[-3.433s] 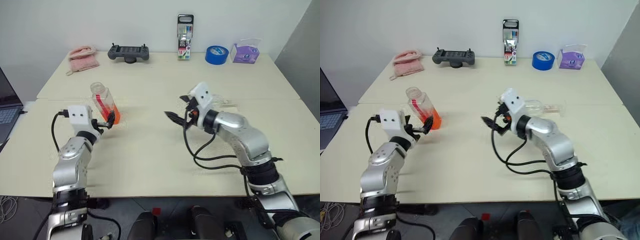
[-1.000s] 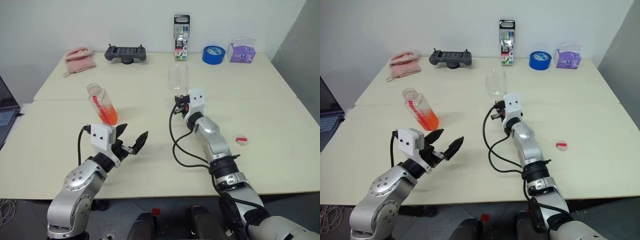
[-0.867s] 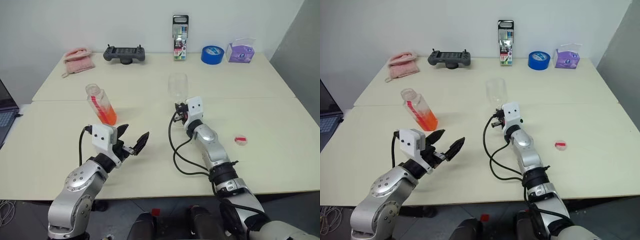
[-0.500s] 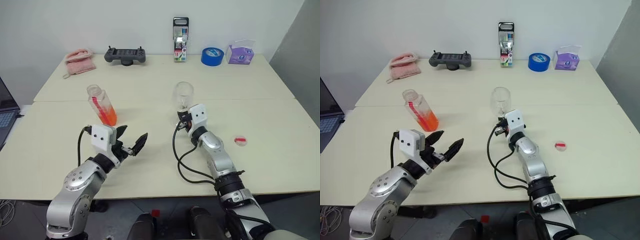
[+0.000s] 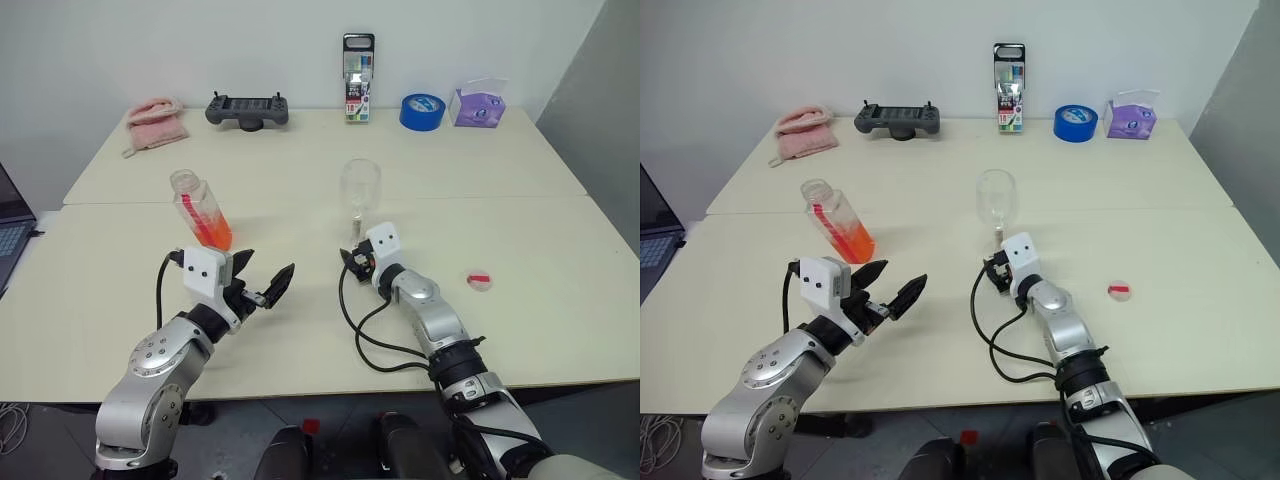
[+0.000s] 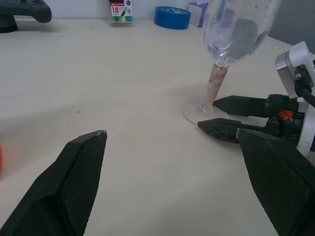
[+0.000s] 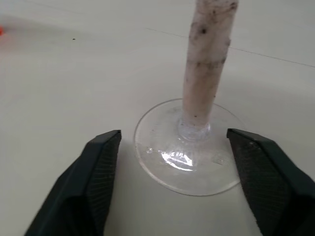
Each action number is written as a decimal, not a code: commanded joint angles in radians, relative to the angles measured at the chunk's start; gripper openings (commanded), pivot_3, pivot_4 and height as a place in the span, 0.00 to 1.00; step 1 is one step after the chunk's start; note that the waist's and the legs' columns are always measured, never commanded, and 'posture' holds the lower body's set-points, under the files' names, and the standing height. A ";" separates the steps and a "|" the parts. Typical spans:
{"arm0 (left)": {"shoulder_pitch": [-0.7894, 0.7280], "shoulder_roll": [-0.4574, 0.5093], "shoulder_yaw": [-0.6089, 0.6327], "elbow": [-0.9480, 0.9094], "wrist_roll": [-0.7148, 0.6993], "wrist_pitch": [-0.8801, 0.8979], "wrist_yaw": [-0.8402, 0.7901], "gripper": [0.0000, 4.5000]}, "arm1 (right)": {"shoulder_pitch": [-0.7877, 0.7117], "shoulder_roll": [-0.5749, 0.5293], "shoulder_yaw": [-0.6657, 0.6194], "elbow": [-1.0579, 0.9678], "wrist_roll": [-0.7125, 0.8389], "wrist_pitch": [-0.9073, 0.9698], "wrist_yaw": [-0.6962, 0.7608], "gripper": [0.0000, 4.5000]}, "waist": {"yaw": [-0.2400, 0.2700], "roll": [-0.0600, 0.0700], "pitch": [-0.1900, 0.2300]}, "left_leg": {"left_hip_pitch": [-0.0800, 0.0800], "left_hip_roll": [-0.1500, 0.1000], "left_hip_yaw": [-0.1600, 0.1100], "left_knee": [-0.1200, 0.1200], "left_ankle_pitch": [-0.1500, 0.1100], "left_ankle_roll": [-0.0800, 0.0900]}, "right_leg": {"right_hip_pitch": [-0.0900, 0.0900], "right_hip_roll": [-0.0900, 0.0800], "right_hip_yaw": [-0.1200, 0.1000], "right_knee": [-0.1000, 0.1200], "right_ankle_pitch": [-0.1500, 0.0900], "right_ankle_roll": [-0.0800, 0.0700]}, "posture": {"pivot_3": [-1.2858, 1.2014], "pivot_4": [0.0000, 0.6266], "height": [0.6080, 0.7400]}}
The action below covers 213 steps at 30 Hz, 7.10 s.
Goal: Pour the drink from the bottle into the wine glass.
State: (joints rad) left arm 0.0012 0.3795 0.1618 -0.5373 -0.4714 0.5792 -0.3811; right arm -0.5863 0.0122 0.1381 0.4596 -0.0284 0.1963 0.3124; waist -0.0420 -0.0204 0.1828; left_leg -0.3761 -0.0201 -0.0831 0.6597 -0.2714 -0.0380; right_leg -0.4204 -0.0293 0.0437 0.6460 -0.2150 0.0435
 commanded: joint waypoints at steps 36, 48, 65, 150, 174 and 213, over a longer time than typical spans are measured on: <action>-0.163 0.048 0.206 0.359 0.147 -0.344 0.069 1.00 | -0.304 -0.842 -0.289 -0.687 0.765 0.700 0.782 0.98 | 0.014 0.000 0.002 | -0.005 -0.002 0.000 0.002 -0.001 0.001 | -0.001 -0.005 -0.002 -0.003 -0.001 0.001 | 0.52 0.24 1.00; -0.344 0.040 0.135 0.513 0.202 -0.358 0.095 1.00 | -0.327 -0.850 -0.259 -0.680 0.763 0.672 0.798 0.98 | 0.014 0.000 0.002 | -0.005 -0.003 0.000 0.002 -0.001 0.001 | -0.001 -0.005 -0.002 -0.002 -0.001 0.001 | 0.52 0.24 1.00; -0.548 0.005 0.117 0.822 0.255 -0.521 0.152 1.00 | -0.317 -0.844 -0.235 -0.690 0.754 0.672 0.757 0.98 | 0.016 -0.001 0.002 | -0.005 -0.003 0.000 0.002 -0.001 0.001 | -0.001 -0.005 -0.003 -0.002 -0.001 0.001 | 0.52 0.24 1.00; -1.412 0.097 -0.636 1.611 1.197 -1.373 0.268 0.40 | 0.182 -0.869 -0.416 -1.073 0.703 0.670 0.238 1.00 | 0.034 -0.004 0.005 | -0.007 -0.005 0.000 0.003 -0.001 0.001 | -0.002 -0.005 -0.001 -0.001 -0.001 0.004 | 0.52 0.24 1.00; -1.469 0.108 -0.689 1.678 1.254 -1.413 0.330 0.40 | 0.194 -0.865 -0.400 -1.073 0.682 0.660 0.236 1.00 | 0.034 -0.004 0.005 | -0.007 -0.005 0.000 0.004 -0.001 0.001 | -0.002 -0.005 -0.001 0.000 -0.001 0.004 | 0.52 0.24 1.00; -1.496 0.091 -0.704 1.720 1.245 -1.415 0.299 0.40 | 0.214 -0.862 -0.383 -1.079 0.678 0.642 0.236 1.00 | 0.034 -0.004 0.004 | -0.007 -0.005 0.000 0.004 -0.001 0.001 | -0.002 -0.005 -0.001 0.001 -0.001 0.004 | 0.52 0.24 1.00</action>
State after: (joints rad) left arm -1.4565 0.4673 -0.5546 1.1874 0.7919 -0.8346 -0.0814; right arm -0.3657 -0.8437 -0.2156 -0.5872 0.6478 0.8578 0.5449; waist -0.0080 -0.0246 0.1873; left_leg -0.3831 -0.0253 -0.0826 0.6640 -0.2721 -0.0370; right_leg -0.4223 -0.0339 0.0423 0.6470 -0.2159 0.0473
